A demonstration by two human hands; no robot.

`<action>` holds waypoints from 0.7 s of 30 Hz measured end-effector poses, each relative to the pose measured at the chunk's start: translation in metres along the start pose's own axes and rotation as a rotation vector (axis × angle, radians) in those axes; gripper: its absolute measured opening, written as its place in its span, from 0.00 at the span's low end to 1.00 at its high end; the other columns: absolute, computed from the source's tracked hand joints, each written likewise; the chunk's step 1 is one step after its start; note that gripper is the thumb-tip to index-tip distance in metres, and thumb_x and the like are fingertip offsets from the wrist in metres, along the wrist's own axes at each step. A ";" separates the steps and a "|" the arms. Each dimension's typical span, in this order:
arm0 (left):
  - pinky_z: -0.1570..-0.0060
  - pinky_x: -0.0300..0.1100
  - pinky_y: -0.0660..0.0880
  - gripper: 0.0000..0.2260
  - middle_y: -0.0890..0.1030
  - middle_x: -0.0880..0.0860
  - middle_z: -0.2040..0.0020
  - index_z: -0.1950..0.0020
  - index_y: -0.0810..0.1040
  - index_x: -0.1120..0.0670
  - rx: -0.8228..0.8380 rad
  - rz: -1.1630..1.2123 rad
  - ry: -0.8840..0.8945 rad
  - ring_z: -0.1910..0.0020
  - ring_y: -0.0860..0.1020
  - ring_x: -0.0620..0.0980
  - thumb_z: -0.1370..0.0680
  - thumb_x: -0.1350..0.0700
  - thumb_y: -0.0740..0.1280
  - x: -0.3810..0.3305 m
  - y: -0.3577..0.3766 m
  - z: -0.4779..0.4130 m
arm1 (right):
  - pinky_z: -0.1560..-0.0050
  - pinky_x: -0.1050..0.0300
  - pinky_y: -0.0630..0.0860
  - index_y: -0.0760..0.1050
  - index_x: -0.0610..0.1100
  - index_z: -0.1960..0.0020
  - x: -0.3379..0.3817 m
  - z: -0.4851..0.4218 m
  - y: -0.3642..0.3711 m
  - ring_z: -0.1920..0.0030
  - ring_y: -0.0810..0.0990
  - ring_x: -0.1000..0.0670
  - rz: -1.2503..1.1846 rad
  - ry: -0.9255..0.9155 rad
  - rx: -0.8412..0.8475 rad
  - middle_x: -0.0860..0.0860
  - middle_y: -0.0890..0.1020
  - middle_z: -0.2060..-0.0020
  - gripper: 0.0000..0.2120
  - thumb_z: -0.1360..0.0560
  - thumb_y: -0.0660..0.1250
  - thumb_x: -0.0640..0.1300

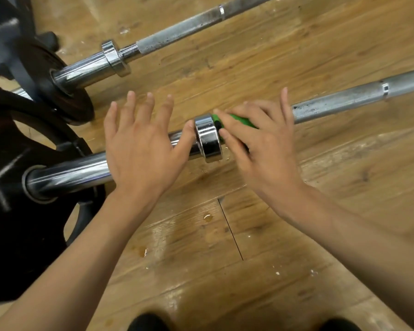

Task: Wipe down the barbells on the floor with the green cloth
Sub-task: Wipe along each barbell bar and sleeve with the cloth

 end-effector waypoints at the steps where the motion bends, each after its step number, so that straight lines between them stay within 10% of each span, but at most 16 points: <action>1: 0.20 0.59 0.52 0.34 0.73 0.58 0.23 0.20 0.70 0.50 0.001 0.000 0.003 0.18 0.61 0.60 0.18 0.34 0.44 0.001 0.000 0.000 | 0.20 0.35 0.49 0.82 0.52 0.33 -0.003 -0.002 -0.002 0.40 0.78 0.44 -0.005 -0.049 0.016 0.53 0.84 0.45 0.14 0.15 0.64 0.52; 14: 0.20 0.58 0.53 0.34 0.74 0.58 0.23 0.20 0.70 0.50 -0.008 0.013 0.029 0.18 0.62 0.60 0.17 0.34 0.44 0.002 0.002 -0.008 | 0.21 0.34 0.55 0.80 0.49 0.31 -0.021 -0.002 -0.006 0.35 0.79 0.42 0.189 -0.166 -0.012 0.50 0.84 0.41 0.16 0.13 0.60 0.52; 21: 0.20 0.62 0.50 0.34 0.76 0.56 0.25 0.18 0.67 0.51 -0.065 -0.044 0.004 0.19 0.62 0.61 0.15 0.34 0.42 0.000 0.002 0.001 | 0.22 0.34 0.57 0.80 0.42 0.51 -0.046 -0.016 -0.022 0.43 0.77 0.39 0.327 0.349 -0.109 0.43 0.81 0.54 0.15 0.16 0.57 0.46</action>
Point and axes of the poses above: each hand's wrist, its own z-axis away from the middle knuckle, its own y-axis out of the palm, x = y × z, the point moved 2 cm from there along -z, towards the middle knuckle
